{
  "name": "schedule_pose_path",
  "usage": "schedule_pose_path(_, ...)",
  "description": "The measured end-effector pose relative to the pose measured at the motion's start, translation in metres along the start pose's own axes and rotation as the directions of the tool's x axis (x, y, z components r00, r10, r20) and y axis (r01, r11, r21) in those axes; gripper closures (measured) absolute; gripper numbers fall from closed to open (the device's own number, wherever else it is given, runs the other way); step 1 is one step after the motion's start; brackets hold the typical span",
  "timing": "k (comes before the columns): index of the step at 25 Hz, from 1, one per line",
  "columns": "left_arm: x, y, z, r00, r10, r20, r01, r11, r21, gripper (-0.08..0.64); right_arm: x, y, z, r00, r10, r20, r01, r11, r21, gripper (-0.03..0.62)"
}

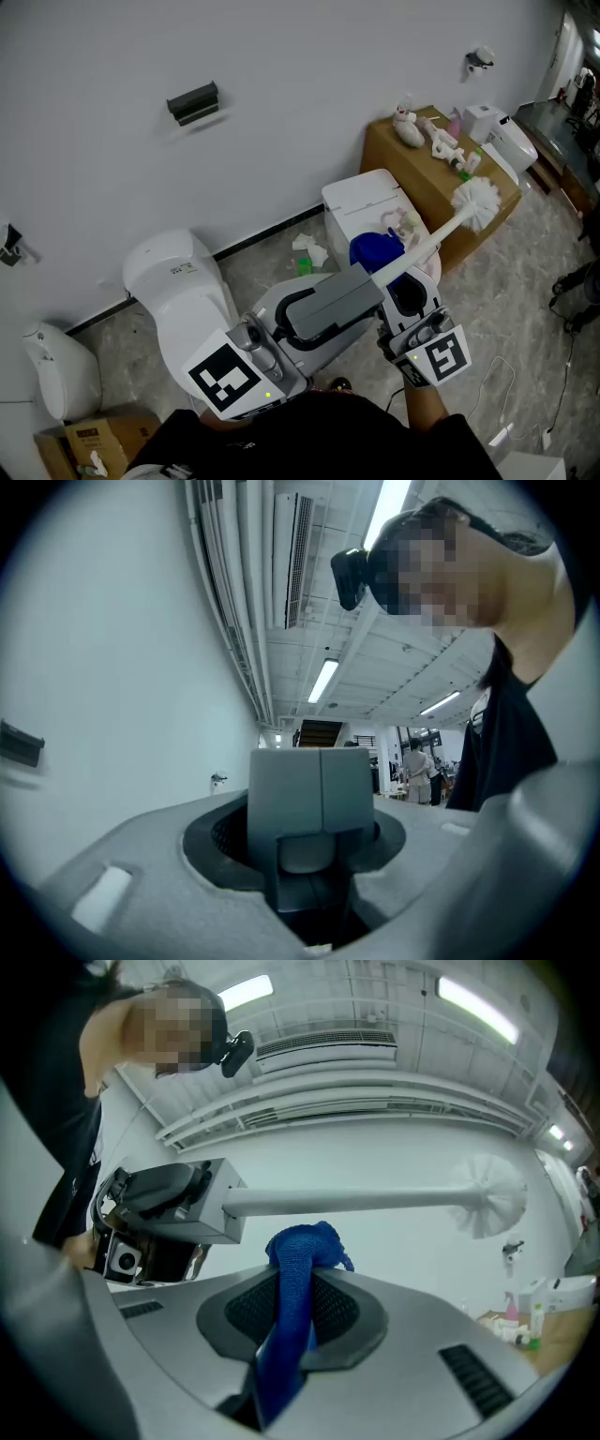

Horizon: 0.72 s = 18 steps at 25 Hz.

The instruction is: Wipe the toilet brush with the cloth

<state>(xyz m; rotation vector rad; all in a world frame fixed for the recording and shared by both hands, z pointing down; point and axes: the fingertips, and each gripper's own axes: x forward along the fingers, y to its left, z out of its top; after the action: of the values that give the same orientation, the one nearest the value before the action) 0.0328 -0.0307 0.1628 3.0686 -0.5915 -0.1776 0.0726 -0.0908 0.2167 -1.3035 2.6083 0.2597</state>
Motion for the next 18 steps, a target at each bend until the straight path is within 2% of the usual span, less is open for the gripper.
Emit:
schedule_pose_path(4,0.001,-0.002,-0.001,1.0,-0.018,-0.004,0.018,1.0,-0.005,0.37,0.007,0.018,0.006,0.999,0.031,0.009,-0.03,0.995,-0.097,0.523)
schedule_pose_path(9,0.004,-0.006,-0.003,0.999,-0.031,-0.017,0.031,0.999,-0.008,0.368,0.005,0.029,0.013,0.998,0.059,0.031,-0.054,0.989,-0.136,0.523)
schedule_pose_path(18,0.004,-0.003,-0.003,0.999,-0.037,-0.024,0.036,0.999,-0.017,0.37,0.005,0.027,0.014,0.998,0.055,0.033,-0.051,0.992,-0.111,0.523)
